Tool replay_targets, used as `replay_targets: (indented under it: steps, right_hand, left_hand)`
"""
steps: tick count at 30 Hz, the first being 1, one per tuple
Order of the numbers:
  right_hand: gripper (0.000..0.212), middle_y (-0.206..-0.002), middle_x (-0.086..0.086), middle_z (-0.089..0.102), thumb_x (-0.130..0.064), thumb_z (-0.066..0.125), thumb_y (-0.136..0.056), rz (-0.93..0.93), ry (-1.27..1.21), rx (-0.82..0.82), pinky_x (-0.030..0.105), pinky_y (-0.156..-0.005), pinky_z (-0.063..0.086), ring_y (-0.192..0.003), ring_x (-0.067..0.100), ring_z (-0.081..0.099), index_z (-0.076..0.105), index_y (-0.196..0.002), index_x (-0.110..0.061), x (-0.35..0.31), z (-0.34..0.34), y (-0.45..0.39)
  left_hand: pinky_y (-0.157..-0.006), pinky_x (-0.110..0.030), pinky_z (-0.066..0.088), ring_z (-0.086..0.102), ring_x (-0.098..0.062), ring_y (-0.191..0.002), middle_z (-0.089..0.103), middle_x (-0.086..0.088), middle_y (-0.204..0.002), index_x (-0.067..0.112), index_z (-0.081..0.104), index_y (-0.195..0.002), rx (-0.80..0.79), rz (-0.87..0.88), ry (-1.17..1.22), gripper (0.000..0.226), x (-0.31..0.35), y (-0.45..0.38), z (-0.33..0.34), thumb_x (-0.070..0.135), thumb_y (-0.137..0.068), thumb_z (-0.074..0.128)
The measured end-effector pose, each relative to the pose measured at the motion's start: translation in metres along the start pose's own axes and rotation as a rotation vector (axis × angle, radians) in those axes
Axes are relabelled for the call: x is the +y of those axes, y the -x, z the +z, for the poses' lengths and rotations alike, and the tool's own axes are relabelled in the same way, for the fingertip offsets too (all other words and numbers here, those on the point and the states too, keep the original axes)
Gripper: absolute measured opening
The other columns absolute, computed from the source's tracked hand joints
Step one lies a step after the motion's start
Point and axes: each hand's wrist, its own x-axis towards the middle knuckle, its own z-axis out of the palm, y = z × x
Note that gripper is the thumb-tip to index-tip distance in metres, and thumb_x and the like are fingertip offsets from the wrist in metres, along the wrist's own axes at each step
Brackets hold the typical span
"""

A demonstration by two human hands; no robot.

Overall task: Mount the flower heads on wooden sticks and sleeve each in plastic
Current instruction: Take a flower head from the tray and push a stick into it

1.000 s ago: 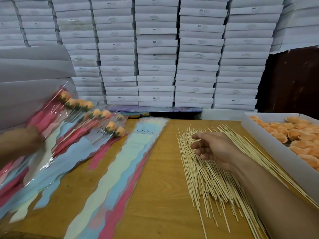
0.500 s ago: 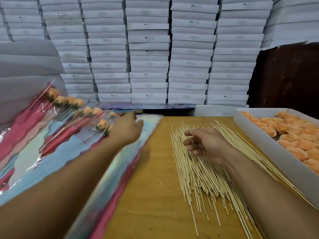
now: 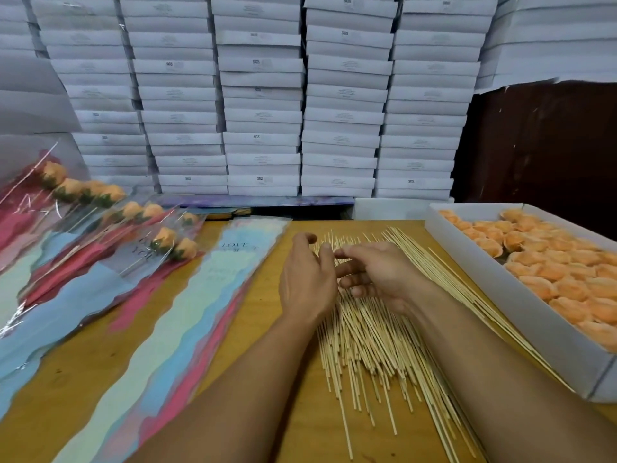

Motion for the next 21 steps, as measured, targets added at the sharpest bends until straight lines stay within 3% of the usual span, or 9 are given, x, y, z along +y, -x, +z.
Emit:
replay_targets:
  steps: [6, 10, 14, 18, 21]
  right_hand:
    - [0.027, -0.071, 0.008, 0.070, -0.026, 0.055, -0.103, -0.052, 0.270, -0.028, 0.028, -0.047, 0.049, -0.059, 0.020, 0.063, 0.074, -0.095, -0.009, 0.003, -0.001, 0.003]
    - [0.029, -0.078, 0.011, 0.074, -0.023, 0.051, -0.104, -0.132, 0.564, -0.012, 0.043, -0.063, 0.061, -0.064, 0.026, 0.067, 0.073, -0.088, -0.013, -0.002, 0.006, 0.009]
    - [0.025, -0.075, -0.002, 0.075, -0.030, 0.057, -0.099, -0.195, 0.830, -0.013, 0.045, -0.077, 0.062, -0.071, 0.017, 0.074, 0.076, -0.088, -0.016, -0.023, 0.000, 0.014]
    - [0.032, -0.084, 0.006, 0.077, -0.035, 0.059, -0.096, -0.174, 1.068, 0.146, 0.043, -0.079, 0.060, -0.081, 0.025, 0.072, 0.076, -0.093, -0.009, -0.049, -0.022, 0.005]
    - [0.023, -0.089, 0.006, 0.075, -0.028, 0.061, -0.091, -0.137, 1.205, 0.357, 0.039, -0.075, 0.058, -0.083, 0.026, 0.069, 0.077, -0.091, -0.011, -0.062, -0.061, -0.004]
  left_hand:
    - [-0.082, -0.041, 0.052, 0.060, -0.016, -0.090, 0.061, 0.001, -0.099, 0.017, 0.053, -0.126, -0.011, 0.013, 0.000, 0.031, 0.007, 0.000, 0.004, 0.038, -0.104, 0.043]
    - [-0.079, -0.038, 0.049, 0.059, -0.017, -0.092, 0.062, 0.001, -0.104, 0.018, 0.054, -0.122, -0.020, 0.027, -0.018, 0.030, 0.007, 0.000, 0.005, 0.038, -0.105, 0.040]
    - [-0.073, -0.035, 0.043, 0.058, -0.016, -0.089, 0.061, 0.002, -0.100, 0.018, 0.055, -0.117, -0.005, 0.035, -0.023, 0.029, 0.003, 0.002, 0.005, 0.039, -0.105, 0.039]
    - [-0.072, -0.035, 0.040, 0.056, -0.018, -0.087, 0.059, 0.002, -0.097, 0.016, 0.056, -0.115, -0.016, 0.028, -0.027, 0.029, 0.002, 0.001, 0.007, 0.038, -0.105, 0.039]
    - [-0.071, -0.033, 0.036, 0.055, -0.018, -0.085, 0.059, 0.000, -0.096, 0.016, 0.055, -0.112, -0.019, 0.034, -0.015, 0.028, -0.001, 0.001, 0.007, 0.038, -0.105, 0.038]
